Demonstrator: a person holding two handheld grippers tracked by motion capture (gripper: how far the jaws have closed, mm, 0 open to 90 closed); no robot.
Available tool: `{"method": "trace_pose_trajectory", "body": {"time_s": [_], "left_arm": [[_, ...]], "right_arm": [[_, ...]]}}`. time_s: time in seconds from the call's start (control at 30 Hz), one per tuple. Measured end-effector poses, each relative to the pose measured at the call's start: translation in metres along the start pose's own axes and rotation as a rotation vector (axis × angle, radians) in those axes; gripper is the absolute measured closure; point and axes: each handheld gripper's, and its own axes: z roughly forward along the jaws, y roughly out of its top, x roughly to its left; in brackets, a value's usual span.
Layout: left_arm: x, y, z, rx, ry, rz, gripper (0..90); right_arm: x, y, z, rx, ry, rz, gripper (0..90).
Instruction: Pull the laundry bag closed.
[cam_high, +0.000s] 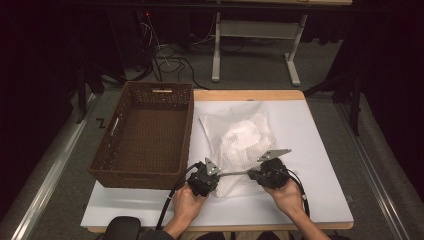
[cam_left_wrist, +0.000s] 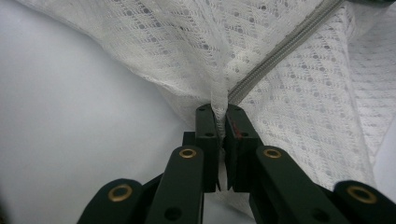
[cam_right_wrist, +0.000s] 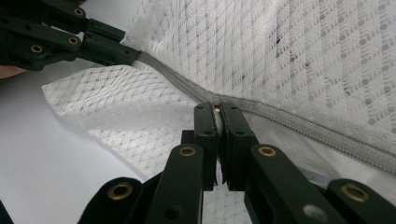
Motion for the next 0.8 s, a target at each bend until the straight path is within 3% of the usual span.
{"method": "trace_pose_trajectory", "body": {"time_s": [0.8], "left_arm": [[0.0, 0.0, 0.0, -0.003, 0.002, 0.003, 84.7]], "right_arm": [[-0.005, -0.006, -0.011, -0.02, -0.014, 0.013, 88.0]]}}
